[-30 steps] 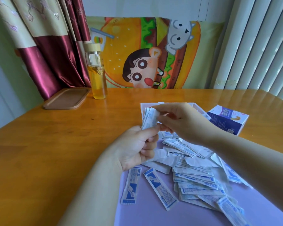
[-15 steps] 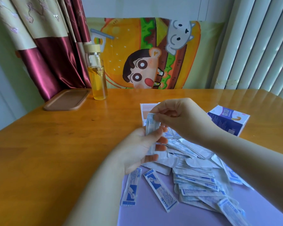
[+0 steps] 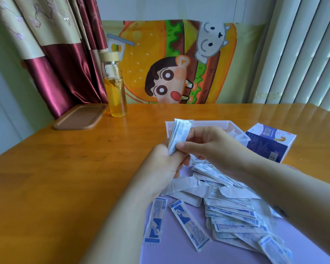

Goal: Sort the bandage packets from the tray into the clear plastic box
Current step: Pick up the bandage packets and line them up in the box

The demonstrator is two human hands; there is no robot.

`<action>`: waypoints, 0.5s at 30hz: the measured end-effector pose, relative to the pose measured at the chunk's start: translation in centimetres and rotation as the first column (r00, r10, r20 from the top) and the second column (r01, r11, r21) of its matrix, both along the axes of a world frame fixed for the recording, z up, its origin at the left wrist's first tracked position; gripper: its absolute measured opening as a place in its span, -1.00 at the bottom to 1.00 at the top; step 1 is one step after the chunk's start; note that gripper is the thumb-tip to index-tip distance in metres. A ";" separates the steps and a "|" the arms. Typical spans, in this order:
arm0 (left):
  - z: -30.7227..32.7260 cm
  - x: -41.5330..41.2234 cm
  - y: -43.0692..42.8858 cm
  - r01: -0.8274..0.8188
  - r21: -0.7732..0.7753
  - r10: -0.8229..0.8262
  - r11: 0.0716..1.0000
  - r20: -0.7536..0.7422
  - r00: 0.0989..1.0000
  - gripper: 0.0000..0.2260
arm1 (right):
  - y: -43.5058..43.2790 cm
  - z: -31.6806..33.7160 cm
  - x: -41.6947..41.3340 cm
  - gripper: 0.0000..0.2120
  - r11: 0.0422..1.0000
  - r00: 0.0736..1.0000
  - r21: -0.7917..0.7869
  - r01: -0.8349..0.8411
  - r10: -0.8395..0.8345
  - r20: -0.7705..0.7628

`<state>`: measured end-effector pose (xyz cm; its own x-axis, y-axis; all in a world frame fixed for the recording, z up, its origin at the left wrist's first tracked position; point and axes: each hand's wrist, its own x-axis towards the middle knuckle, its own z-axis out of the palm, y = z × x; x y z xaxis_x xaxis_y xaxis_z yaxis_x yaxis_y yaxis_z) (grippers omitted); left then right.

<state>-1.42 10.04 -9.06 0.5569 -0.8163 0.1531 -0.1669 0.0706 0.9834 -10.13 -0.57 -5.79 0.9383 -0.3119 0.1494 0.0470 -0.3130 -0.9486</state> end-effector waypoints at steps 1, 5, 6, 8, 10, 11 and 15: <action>0.0 0.1 0.0 -0.024 -0.019 0.024 1.000 0.009 1.000 -0.90 | 0.0 0.5 0.0 -0.93 1.000 1.000 -0.026 0.008 -0.007 0.018; 0.2 0.8 0.5 -0.185 -0.110 0.183 0.977 -0.030 0.983 -0.75 | -3.0 3.8 1.0 -0.92 0.925 0.949 -0.215 0.313 -0.294 0.117; 0.2 1.2 0.7 -0.267 -0.135 0.267 0.954 -0.021 0.963 -0.74 | -4.3 4.7 1.4 -0.92 0.878 0.918 -0.268 0.397 -0.375 0.131; 0.0 2.0 0.9 -0.376 -0.144 0.388 0.915 0.063 0.920 -0.75 | -6.3 5.8 2.2 -0.92 0.814 0.890 -0.375 0.443 -0.450 0.075; -0.3 2.4 0.9 -0.399 -0.128 0.415 0.908 0.132 0.900 -0.76 | -7.6 5.6 3.5 -0.88 0.770 0.877 -0.524 0.364 -0.473 -0.086; -0.6 2.5 0.8 -0.397 -0.117 0.412 0.910 0.164 0.896 -0.76 | -7.8 5.1 4.1 -0.88 0.744 0.856 -0.602 0.291 -0.483 -0.183; -0.9 2.6 0.4 -0.353 -0.068 0.351 0.933 0.380 0.856 -0.70 | -7.7 3.2 6.9 -0.88 0.804 0.763 -0.573 0.160 -0.469 -0.445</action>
